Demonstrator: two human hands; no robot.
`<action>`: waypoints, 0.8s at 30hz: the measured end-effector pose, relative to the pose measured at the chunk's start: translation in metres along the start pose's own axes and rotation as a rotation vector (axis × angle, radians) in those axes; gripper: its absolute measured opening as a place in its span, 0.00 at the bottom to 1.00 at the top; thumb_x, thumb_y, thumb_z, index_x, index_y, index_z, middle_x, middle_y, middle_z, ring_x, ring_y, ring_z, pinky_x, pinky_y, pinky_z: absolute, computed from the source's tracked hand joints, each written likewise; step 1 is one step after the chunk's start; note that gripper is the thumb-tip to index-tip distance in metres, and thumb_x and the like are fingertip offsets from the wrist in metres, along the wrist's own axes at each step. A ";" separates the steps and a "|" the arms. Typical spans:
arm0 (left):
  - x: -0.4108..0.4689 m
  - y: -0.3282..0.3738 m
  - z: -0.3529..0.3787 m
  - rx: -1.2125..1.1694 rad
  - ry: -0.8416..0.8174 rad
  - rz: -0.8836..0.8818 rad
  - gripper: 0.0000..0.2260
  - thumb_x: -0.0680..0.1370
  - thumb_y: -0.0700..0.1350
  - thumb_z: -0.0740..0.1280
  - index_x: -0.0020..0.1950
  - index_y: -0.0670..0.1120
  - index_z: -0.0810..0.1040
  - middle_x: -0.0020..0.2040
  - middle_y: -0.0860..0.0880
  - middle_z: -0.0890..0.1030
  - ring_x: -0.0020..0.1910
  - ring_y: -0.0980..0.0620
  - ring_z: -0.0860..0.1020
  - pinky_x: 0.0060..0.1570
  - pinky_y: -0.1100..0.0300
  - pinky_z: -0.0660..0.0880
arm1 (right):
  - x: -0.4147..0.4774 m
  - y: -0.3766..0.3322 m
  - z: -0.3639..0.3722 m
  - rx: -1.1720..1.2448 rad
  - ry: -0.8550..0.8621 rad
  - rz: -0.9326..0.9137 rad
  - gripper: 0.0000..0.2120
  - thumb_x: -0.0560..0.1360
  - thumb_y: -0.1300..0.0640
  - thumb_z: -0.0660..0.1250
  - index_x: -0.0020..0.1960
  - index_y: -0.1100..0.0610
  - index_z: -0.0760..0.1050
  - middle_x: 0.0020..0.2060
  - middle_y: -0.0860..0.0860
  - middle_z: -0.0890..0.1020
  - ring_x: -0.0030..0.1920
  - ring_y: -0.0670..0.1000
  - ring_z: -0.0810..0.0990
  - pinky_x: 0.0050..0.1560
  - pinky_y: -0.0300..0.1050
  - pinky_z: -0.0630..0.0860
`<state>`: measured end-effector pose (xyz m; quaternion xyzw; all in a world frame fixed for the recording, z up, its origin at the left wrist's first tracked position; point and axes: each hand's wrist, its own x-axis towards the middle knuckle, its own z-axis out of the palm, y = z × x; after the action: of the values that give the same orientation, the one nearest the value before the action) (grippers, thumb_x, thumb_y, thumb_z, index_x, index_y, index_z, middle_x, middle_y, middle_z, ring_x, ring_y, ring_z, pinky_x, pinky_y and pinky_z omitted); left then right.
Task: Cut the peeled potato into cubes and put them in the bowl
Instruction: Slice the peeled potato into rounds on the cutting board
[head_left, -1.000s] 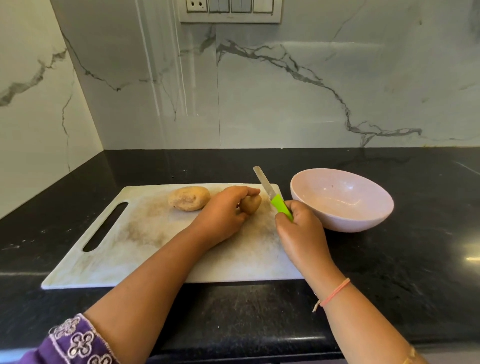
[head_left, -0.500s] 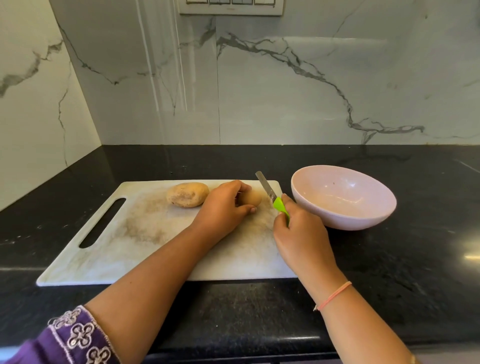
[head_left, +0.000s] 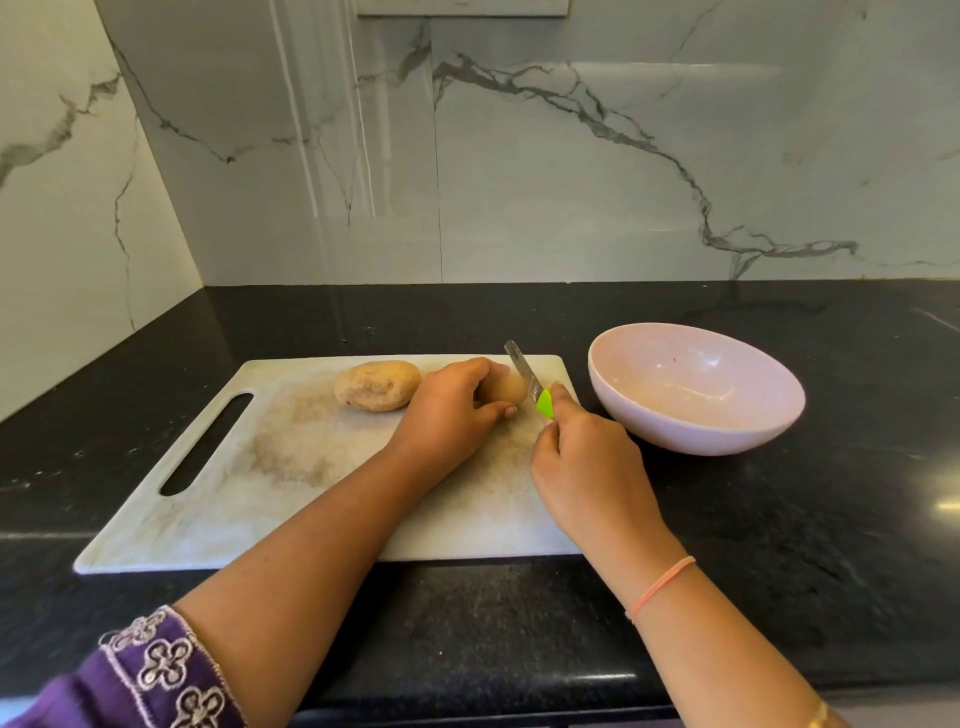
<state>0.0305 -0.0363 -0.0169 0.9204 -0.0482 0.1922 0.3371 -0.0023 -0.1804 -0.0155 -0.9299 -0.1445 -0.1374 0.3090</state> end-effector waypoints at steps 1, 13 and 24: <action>0.000 0.000 0.001 -0.008 0.002 0.001 0.18 0.74 0.42 0.72 0.64 0.46 0.76 0.57 0.50 0.80 0.51 0.58 0.75 0.49 0.73 0.66 | 0.001 0.000 0.000 0.010 -0.003 0.012 0.24 0.81 0.57 0.52 0.76 0.54 0.56 0.45 0.56 0.80 0.47 0.55 0.79 0.40 0.47 0.68; -0.004 -0.004 0.005 -0.118 0.044 -0.055 0.16 0.73 0.41 0.72 0.60 0.45 0.77 0.53 0.51 0.80 0.52 0.55 0.77 0.53 0.64 0.74 | -0.001 0.001 0.001 -0.015 -0.005 0.023 0.23 0.82 0.55 0.51 0.76 0.52 0.56 0.43 0.53 0.79 0.44 0.52 0.79 0.38 0.46 0.72; -0.006 0.002 0.009 -0.110 0.040 -0.063 0.16 0.75 0.43 0.71 0.62 0.46 0.75 0.56 0.52 0.78 0.52 0.58 0.75 0.52 0.67 0.71 | -0.002 0.005 -0.005 0.019 0.014 0.043 0.22 0.81 0.55 0.53 0.75 0.52 0.60 0.43 0.50 0.80 0.42 0.48 0.79 0.42 0.44 0.78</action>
<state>0.0274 -0.0439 -0.0247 0.8975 -0.0231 0.1969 0.3940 -0.0033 -0.1882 -0.0152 -0.9289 -0.1237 -0.1359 0.3215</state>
